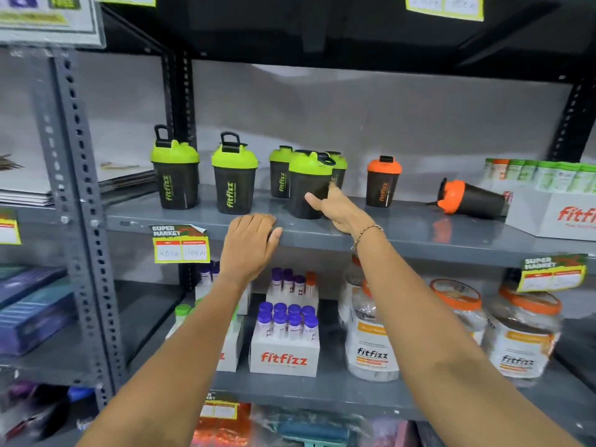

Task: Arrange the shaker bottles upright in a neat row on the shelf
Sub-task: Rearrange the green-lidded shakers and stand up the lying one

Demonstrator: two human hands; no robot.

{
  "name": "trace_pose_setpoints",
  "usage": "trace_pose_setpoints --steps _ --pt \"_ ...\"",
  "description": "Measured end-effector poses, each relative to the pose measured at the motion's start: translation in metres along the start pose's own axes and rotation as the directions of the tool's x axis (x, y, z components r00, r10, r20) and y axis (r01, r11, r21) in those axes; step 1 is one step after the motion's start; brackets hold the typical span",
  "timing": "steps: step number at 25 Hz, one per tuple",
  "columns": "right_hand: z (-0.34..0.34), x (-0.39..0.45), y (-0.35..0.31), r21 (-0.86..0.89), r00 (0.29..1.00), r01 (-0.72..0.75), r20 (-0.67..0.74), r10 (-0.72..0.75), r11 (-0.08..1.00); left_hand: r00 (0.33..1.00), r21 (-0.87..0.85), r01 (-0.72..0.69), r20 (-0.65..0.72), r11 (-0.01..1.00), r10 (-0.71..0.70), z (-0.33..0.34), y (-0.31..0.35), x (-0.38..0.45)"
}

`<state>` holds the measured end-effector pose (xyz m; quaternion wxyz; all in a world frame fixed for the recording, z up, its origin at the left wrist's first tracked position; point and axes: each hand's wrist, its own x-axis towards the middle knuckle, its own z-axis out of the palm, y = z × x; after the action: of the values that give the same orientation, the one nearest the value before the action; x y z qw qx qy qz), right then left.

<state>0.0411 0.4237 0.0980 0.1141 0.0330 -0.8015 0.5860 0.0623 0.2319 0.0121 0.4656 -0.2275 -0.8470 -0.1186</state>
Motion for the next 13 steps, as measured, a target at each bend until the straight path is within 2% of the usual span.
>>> trace_pose_setpoints --steps 4,10,13 --pt "-0.007 0.005 0.004 0.150 0.997 -0.042 0.072 0.032 0.988 0.999 -0.001 0.014 -0.048 1.000 -0.014 0.002 0.000 -0.001" --pt "0.005 0.004 0.004 -0.098 0.998 0.002 -0.070 -0.009 0.995 0.999 0.003 0.006 -0.038 1.000 -0.006 0.001 0.001 -0.001" --pt "-0.001 0.008 0.008 0.033 0.999 -0.034 -0.023 0.035 0.999 0.998 0.002 0.009 -0.055 1.000 -0.009 0.000 0.001 -0.001"
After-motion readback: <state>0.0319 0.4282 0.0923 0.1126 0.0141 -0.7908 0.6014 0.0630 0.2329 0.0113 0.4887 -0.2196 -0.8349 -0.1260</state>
